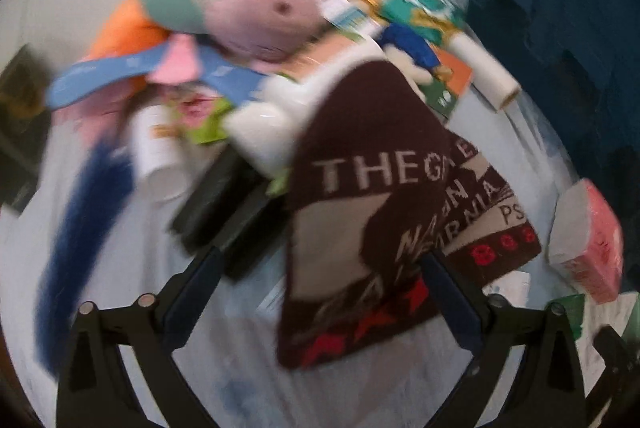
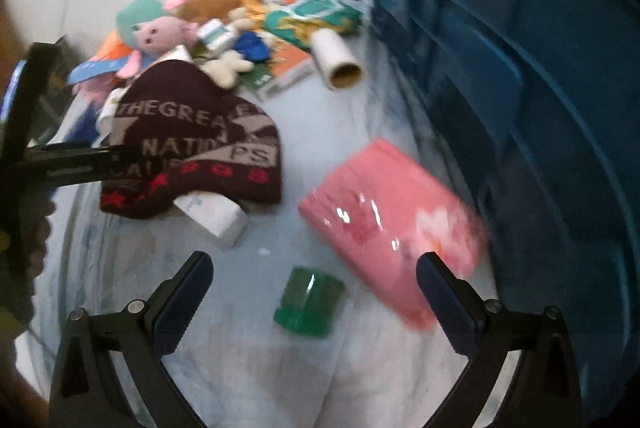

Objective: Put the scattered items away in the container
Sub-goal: 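Move both tools back over the table toward the maroon beanie, then grasp the maroon beanie with the left tool while the right grasps the white medicine box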

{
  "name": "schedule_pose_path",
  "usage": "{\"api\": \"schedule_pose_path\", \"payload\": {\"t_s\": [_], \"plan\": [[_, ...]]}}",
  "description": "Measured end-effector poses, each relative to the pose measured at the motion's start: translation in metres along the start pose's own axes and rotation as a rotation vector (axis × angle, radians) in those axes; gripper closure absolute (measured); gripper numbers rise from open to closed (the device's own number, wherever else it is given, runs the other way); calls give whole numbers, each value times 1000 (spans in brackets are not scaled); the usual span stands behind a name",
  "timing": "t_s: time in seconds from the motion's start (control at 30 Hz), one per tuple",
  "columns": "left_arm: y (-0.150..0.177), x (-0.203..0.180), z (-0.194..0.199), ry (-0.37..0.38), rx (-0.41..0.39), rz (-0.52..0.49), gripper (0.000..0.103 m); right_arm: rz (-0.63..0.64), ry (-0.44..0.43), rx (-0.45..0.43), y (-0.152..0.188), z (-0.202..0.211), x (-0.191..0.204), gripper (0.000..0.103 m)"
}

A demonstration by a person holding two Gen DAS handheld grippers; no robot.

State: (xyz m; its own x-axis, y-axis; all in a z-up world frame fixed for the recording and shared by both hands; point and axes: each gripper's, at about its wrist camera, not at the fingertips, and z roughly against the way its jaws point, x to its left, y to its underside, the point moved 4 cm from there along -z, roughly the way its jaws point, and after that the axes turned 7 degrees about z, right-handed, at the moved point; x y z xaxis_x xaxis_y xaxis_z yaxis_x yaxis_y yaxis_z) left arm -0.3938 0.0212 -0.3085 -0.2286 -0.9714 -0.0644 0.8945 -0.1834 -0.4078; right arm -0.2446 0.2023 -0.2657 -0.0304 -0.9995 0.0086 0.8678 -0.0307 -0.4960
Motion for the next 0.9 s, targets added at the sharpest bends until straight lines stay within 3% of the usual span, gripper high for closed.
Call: {"api": "schedule_pose_path", "payload": {"t_s": [0.03,0.07,0.1,0.17,0.27,0.3,0.47,0.7,0.8,0.9], "plan": [[0,-4,-8,21,14,-25,39,-31,12,-2,6,1,0,0],[2,-6,-12,40,17,-48,49,-53,25,-4,10,1,1,0],[4,-7,-11,52,6,-68,52,-71,38,-6,14,1,2,0],[10,-8,-7,75,-15,-101,70,-96,51,-15,21,1,9,0],[19,1,8,85,-36,-106,82,-121,22,-29,22,-3,21,1],[24,8,15,87,-37,-100,84,-129,7,-33,21,-6,25,2],[50,63,49,23,-65,-53,86,-63,-77,-39,5,-24,63,29],[82,136,73,-70,-64,24,86,-20,-162,17,15,-38,103,29],[98,149,67,-79,-39,41,86,-4,-160,41,24,-44,115,29],[108,152,63,-84,-33,40,85,-3,-148,51,31,-51,124,20]]}}
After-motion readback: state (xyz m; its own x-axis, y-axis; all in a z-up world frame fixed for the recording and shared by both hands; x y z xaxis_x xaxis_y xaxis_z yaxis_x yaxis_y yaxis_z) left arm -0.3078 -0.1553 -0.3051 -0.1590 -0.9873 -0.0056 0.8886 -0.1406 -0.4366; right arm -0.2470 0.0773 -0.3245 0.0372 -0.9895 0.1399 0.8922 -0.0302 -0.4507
